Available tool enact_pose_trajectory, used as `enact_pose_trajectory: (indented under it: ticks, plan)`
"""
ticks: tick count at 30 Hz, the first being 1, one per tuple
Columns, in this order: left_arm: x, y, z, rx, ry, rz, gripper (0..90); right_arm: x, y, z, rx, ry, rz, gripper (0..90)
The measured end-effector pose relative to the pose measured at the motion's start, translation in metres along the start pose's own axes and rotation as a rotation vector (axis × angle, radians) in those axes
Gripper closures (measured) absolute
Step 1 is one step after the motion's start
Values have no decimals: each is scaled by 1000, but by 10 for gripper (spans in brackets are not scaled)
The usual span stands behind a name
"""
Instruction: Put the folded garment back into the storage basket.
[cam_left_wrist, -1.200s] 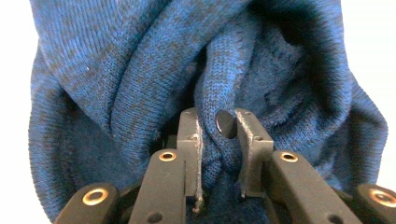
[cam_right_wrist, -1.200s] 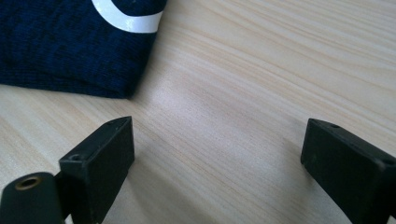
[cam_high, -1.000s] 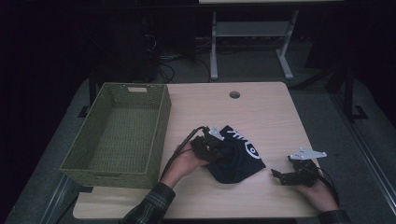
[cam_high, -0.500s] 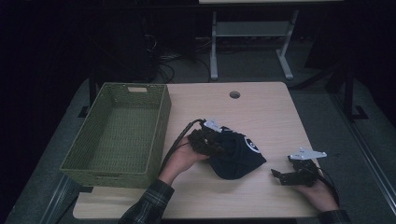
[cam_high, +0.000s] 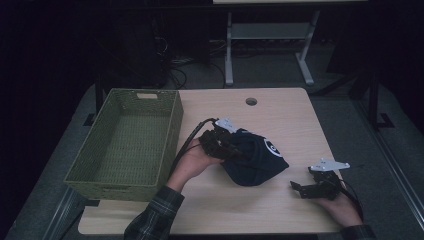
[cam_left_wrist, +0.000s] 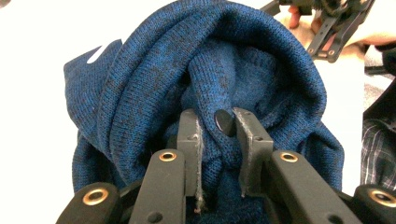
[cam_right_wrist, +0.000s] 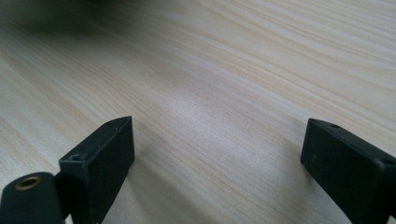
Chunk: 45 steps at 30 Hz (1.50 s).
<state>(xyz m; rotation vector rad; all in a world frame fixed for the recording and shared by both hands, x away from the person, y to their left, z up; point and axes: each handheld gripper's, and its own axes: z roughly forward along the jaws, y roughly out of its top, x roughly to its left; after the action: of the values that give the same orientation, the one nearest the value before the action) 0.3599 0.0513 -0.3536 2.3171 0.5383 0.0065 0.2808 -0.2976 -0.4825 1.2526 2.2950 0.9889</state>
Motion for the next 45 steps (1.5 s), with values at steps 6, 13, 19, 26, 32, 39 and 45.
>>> enact_pose_trajectory:
  ticks: [6, 13, 19, 26, 32, 39, 45]
  plan:
    - [4, 9, -19, -22, 16, -2, 734, 0, 0, 0, 0, 0, 1, 94]
    - [11, 16, -44, -31, 38, -7, 734, 0, 0, 0, 0, -1, 1, 94]
    - [17, 22, -69, -27, 88, -14, 734, 0, 0, 0, -1, 0, 3, 94]
    - [23, 23, -96, -30, 133, -18, 734, 0, 0, 0, -2, 1, 2, 95]
    - [31, 17, -118, -37, 176, -37, 734, 1, 0, 0, -2, -5, 1, 82]
    - [41, 6, -142, -58, 234, -79, 734, 1, 0, 1, 6, -23, 2, 30]
    - [49, -5, -163, -67, 286, -118, 734, 1, 0, 1, 9, -25, 2, 27]
